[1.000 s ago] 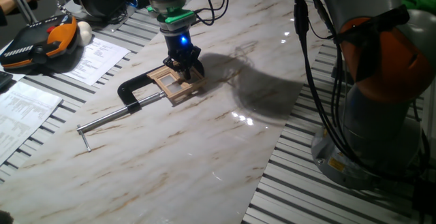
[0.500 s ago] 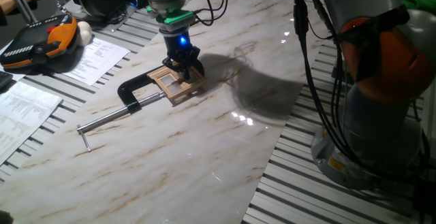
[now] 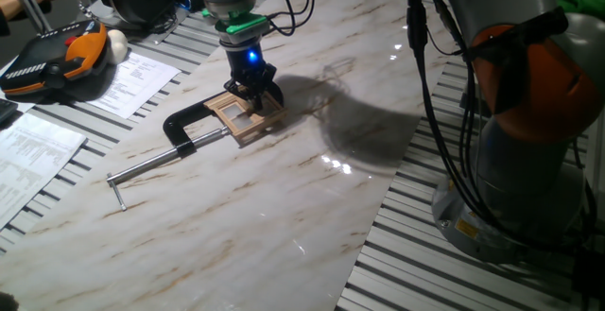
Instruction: Open a sliding window
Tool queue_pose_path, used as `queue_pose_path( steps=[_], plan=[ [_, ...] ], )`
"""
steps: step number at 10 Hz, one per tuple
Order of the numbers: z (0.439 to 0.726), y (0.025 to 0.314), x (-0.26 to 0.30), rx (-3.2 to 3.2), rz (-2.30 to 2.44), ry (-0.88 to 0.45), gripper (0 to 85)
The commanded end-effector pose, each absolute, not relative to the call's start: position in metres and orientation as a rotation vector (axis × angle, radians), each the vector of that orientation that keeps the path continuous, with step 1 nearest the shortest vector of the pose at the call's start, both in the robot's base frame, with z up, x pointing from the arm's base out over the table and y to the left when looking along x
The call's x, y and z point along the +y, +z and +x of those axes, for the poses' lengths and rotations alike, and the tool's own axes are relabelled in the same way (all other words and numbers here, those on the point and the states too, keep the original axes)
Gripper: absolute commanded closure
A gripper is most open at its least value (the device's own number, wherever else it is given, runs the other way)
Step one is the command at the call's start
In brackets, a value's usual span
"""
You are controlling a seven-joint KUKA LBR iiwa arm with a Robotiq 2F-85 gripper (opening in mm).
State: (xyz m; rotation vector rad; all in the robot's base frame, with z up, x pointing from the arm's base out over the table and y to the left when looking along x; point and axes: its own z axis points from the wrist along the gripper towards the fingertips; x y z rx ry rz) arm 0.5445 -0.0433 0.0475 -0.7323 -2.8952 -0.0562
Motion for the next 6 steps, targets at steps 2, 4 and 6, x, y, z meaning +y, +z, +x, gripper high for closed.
queue_pose_path(
  steps=[2, 4, 6],
  plan=[
    [0.5451, 0.0455, -0.0431, -2.897, -0.731, -0.057, 85.0],
    [0.5455, 0.0456, -0.0433, -2.897, -0.731, -0.055, 85.0],
    [0.5473, 0.0473, -0.0434, -2.900, -0.730, -0.041, 85.0]
  ],
)
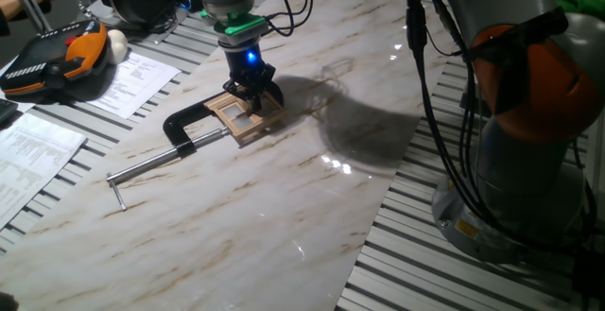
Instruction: Open a sliding window
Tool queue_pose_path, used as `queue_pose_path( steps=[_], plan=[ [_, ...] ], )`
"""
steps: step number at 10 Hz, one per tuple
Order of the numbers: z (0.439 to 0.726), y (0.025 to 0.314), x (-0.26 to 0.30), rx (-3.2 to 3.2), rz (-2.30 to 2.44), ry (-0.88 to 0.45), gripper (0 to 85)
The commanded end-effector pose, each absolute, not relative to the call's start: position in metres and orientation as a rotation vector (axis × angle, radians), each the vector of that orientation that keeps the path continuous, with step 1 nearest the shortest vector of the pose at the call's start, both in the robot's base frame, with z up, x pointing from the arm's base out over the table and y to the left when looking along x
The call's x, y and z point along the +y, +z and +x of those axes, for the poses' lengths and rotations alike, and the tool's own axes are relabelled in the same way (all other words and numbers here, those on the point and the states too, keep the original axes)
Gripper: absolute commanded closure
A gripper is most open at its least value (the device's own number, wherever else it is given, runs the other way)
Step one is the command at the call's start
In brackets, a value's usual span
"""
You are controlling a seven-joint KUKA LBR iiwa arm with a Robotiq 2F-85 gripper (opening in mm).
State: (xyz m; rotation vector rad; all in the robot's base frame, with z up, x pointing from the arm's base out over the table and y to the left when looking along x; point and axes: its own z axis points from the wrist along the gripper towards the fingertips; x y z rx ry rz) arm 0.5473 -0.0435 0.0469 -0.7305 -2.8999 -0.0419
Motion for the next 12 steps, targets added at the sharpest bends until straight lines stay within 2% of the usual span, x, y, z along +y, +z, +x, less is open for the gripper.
queue_pose_path(
  steps=[1, 12],
  plan=[
    [0.5478, 0.0478, -0.0435, -2.901, -0.728, -0.039, 85.0],
    [0.5540, 0.0486, -0.0436, -2.919, -0.715, -0.006, 85.0]
  ],
)
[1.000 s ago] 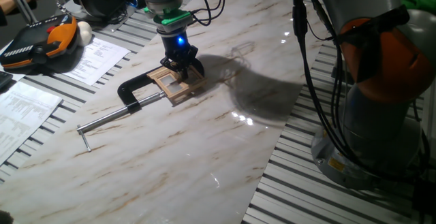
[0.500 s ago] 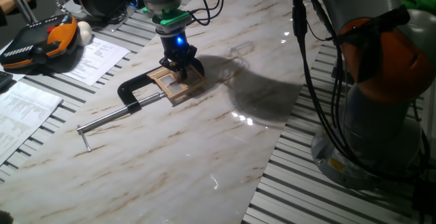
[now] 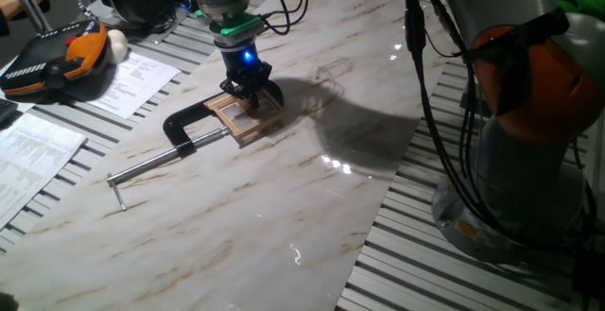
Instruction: Open a sliding window
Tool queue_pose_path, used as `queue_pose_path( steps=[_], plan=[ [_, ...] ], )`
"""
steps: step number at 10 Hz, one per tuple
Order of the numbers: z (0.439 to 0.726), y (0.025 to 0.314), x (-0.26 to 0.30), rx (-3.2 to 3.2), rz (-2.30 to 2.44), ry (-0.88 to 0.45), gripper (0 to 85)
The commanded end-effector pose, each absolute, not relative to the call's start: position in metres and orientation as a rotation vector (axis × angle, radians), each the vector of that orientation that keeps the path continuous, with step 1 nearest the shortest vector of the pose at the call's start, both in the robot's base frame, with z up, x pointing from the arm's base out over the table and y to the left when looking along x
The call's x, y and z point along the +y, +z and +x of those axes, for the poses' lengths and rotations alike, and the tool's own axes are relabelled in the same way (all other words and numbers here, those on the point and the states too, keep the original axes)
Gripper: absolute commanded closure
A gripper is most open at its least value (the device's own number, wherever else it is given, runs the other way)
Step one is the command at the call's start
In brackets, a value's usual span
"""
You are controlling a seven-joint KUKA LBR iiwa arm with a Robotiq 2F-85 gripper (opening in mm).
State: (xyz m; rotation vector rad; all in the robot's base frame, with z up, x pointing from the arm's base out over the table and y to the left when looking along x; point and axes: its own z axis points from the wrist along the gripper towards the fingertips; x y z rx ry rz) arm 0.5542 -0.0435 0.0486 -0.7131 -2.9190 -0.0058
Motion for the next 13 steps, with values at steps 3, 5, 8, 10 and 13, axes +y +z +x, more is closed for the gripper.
queue_pose_path(
  steps=[3, 5, 8, 10, 13],
  plan=[
    [0.557, 0.047, -0.043, -2.923, -0.714, -0.003, 85.0],
    [0.558, 0.047, -0.043, -2.923, -0.713, -0.005, 85.0],
    [0.563, 0.054, -0.043, -2.911, -0.706, 0.014, 85.0],
    [0.554, 0.056, -0.045, -2.900, -0.699, -0.005, 85.0],
    [0.540, 0.049, -0.046, -2.886, -0.712, -0.061, 85.0]
  ],
)
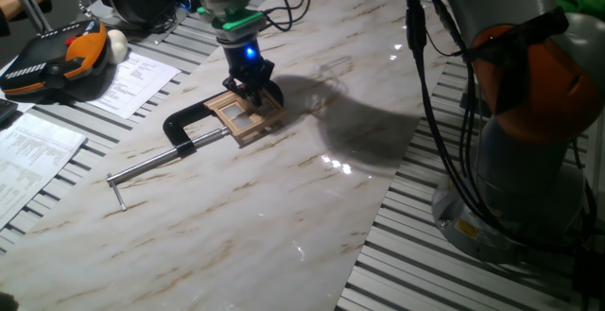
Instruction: Open a sliding window
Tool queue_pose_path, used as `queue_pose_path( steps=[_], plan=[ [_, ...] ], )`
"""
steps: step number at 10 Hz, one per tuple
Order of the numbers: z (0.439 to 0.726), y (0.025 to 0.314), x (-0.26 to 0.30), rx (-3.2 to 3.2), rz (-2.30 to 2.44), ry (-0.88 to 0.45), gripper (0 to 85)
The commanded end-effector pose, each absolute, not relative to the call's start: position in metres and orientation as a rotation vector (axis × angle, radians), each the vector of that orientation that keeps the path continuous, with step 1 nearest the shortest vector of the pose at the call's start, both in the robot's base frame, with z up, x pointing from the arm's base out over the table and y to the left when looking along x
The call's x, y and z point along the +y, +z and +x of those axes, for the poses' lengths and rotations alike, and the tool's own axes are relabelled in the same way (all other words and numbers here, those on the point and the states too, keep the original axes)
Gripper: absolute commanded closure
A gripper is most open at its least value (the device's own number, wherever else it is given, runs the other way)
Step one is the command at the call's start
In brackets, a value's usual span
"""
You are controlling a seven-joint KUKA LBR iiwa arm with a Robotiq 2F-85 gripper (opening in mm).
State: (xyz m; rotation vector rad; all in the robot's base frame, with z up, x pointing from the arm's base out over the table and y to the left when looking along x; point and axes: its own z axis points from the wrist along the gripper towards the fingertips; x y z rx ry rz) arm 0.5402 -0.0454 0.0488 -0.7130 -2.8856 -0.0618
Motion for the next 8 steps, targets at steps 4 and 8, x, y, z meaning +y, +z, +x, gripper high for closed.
queue_pose_path(
  steps=[4, 8],
  plan=[
    [0.5424, 0.0461, -0.0453, -2.885, -0.726, -0.066, 85.0],
    [0.5458, 0.0458, -0.0459, -2.887, -0.729, -0.060, 85.0]
  ],
)
